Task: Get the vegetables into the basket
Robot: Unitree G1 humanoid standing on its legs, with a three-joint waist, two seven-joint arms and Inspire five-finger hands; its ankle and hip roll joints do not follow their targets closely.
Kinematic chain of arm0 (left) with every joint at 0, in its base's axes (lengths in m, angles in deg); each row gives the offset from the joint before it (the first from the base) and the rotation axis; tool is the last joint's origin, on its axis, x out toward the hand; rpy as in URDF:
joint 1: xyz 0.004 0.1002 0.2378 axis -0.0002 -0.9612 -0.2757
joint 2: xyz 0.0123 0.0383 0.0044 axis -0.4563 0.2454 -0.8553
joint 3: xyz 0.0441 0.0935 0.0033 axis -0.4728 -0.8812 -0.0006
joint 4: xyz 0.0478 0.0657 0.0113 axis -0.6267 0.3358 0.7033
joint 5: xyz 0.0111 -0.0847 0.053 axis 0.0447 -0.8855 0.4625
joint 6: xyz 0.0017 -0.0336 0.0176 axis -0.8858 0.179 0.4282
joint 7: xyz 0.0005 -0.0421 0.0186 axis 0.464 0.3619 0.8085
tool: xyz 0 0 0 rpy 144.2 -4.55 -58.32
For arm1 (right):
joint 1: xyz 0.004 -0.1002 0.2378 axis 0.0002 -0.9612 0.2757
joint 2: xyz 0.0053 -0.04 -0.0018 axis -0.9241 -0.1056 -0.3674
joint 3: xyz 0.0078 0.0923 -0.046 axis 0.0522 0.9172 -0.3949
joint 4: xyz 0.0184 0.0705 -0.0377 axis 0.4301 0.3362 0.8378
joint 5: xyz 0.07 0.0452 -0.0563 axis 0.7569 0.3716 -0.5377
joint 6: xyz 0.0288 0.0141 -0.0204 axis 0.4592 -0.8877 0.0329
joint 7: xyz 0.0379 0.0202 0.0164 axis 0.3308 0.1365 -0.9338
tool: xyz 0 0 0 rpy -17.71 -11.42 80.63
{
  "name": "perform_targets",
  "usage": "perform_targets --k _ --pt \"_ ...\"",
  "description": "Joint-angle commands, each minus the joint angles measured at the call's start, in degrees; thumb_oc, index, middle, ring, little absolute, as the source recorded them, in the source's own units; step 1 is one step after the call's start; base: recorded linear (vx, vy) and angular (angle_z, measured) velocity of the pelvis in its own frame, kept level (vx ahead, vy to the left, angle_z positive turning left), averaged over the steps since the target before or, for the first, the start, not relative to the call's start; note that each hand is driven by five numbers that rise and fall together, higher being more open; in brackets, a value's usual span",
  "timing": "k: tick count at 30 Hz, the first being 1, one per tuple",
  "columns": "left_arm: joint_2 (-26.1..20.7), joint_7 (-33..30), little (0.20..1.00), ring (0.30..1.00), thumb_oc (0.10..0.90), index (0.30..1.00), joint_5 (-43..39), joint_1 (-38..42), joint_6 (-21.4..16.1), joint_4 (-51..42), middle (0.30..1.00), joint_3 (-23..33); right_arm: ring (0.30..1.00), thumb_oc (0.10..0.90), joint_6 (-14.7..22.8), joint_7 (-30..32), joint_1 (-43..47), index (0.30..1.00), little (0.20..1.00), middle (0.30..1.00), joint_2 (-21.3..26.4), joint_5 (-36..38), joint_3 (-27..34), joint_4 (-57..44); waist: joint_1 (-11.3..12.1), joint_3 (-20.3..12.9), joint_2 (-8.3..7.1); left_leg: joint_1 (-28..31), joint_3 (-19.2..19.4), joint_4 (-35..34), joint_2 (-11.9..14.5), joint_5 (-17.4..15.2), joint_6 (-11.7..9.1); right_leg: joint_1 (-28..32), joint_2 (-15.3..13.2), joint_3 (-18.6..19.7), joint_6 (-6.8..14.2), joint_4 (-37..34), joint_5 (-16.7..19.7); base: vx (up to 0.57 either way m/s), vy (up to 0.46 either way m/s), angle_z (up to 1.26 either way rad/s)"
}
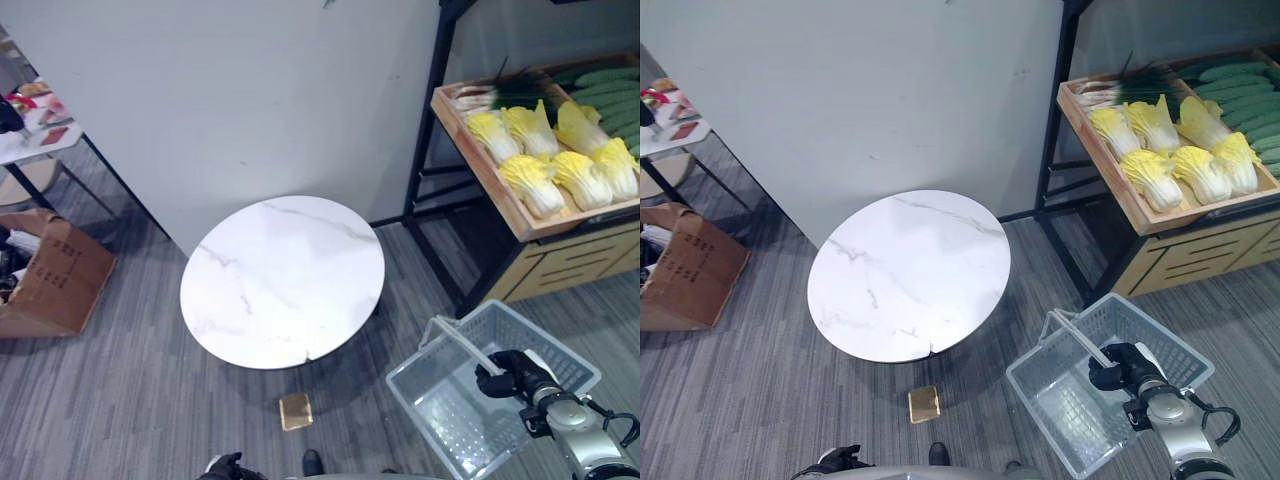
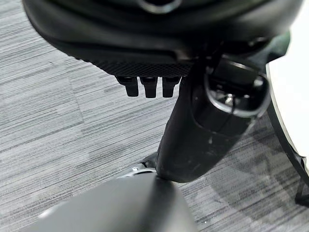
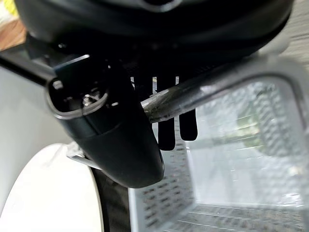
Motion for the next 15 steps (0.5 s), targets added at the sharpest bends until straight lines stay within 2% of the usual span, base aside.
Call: perform_targets --k 1,11,15 --pt "-2.03 0.59 1.0 1.0 0.9 1.0 1.99 2.16 -1.06 1.94 1.0 -2.6 0.3 0.4 6.44 1.96 10.43 0.3 0.3 0.3 -0.55 0.72 2.35 -5.05 1.17 -0.23 -4.48 2.93 -0.15 2.49 1.36 -5.44 -3.21 -2.28 -6.56 -0.51 8.06 2.81 3.81 0.01 0.042 -0.35" --pt "-2.98 0.75 1.0 1.0 0.9 1.0 2.0 3.43 -1.62 -1.1 1.0 -4.26 0.3 0.4 6.7 2.42 7.16 0.3 0.3 0.3 -3.44 1.96 3.53 -2.55 -0.25 0.35 -3.85 3.68 -0.02 1.25 0.5 -5.77 -2.97 -2.25 -7.25 -0.73 8.7 2.5 3.77 0.02 0.039 -0.04" --pt "-2.84 0.61 1.0 1.0 0.9 1.0 2.57 3.29 -1.83 -1.39 1.0 -4.8 0.3 0.4 7.26 2.69 6.64 0.3 0.3 0.3 -4.85 2.31 3.15 -3.1 -1.15 1.43 -3.51 3.31 2.08 2.63 0.22 -6.77 -2.46 -4.02 -7.34 1.33 9.48 3.29 4.44 -0.01 0.061 -0.18"
